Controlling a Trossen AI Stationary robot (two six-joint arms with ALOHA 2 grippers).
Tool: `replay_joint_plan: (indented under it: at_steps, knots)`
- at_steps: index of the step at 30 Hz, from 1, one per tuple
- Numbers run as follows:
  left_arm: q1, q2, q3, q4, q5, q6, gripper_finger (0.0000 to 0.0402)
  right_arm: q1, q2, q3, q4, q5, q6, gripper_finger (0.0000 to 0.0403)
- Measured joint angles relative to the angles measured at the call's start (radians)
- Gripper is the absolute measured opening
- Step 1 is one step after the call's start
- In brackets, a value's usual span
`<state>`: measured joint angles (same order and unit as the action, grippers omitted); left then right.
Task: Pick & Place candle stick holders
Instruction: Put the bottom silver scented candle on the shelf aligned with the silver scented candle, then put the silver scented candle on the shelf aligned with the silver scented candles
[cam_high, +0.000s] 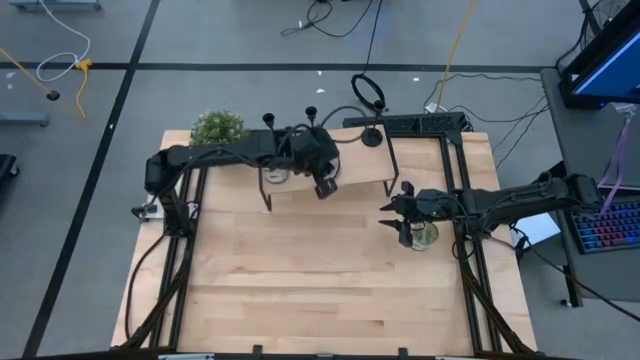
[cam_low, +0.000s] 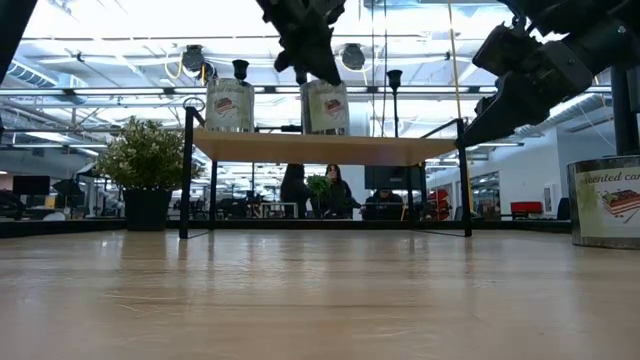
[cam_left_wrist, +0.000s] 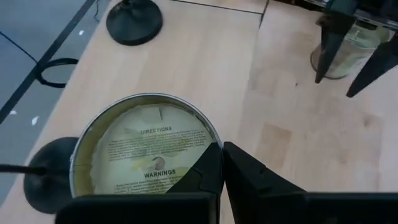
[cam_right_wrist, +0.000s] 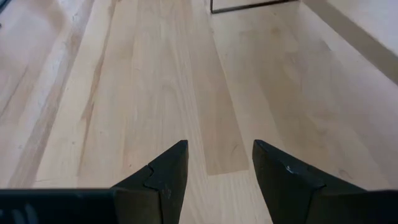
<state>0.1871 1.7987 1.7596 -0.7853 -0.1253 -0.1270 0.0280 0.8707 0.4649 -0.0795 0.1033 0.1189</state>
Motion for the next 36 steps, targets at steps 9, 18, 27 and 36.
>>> replay_joint_plan:
  at_steps: [9, 18, 27, 36]
  knots:
    - [0.052, 0.0, 0.0, -0.001, 0.052, -0.027, 0.0014, 0.0, -0.013, -0.005, 0.002, -0.015, 0.019, 0.0171]
    - [0.048, 0.0, 0.0, -0.031, 0.045, 0.05, 0.0077, 0.03, -0.069, -0.006, -0.018, -0.14, 0.001, 0.0171]
    - [0.019, -0.045, -0.002, -0.008, 0.045, 0.185, 0.0071, 0.121, -0.196, -0.006, -0.196, -0.193, -0.016, 0.0171]
    - [-0.04, -0.189, 0.0, -0.002, -0.063, 0.177, 0.0069, 0.171, -0.304, -0.005, -0.438, -0.184, 0.146, 0.0171]
